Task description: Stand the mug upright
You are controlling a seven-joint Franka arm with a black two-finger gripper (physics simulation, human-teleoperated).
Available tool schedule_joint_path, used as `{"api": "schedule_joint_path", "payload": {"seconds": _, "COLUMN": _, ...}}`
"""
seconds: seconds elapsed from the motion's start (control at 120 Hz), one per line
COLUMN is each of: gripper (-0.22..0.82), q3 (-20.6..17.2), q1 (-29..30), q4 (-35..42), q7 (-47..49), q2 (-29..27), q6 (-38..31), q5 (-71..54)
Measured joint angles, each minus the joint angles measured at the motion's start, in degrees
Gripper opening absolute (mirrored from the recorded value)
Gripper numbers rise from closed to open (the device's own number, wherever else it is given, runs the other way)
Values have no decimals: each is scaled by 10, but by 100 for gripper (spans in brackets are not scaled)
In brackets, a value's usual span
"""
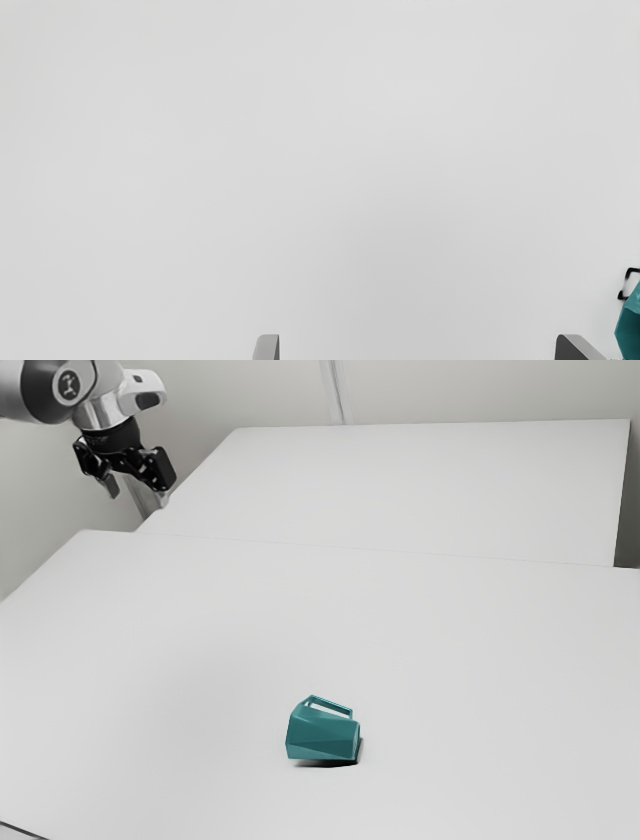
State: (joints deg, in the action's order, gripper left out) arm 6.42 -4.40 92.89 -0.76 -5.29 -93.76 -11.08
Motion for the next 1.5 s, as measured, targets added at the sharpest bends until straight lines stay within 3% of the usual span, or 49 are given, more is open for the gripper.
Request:
{"api": "schedule_joint_path", "payload": {"seconds": 0.35, "gripper": 60, "q3": -1, "q1": 4, "q4": 61, "q7": -25, "q2": -12, "q6": -42, "q5": 14}}
{"api": "schedule_joint_path", "payload": {"seconds": 0.792, "gripper": 60, "q3": 31, "q1": 25, "q4": 288, "q7": -19, "q2": -11, "q6": -86, "q5": 314}}
{"api": "schedule_joint_path", "payload": {"seconds": 1.0, "gripper": 60, "q3": 31, "q1": 22, "q4": 349, "q7": -16, "q2": 40, "q6": -122, "q5": 425}}
{"api": "schedule_joint_path", "payload": {"seconds": 1.217, "gripper": 60, "q3": 16, "q1": 26, "q4": 366, "q7": -14, "q2": 83, "q6": -143, "q5": 506}}
{"api": "schedule_joint_path", "payload": {"seconds": 1.5, "gripper": 60, "q3": -26, "q1": 9, "q4": 403, "q7": -12, "q2": 94, "q6": -170, "q5": 593}}
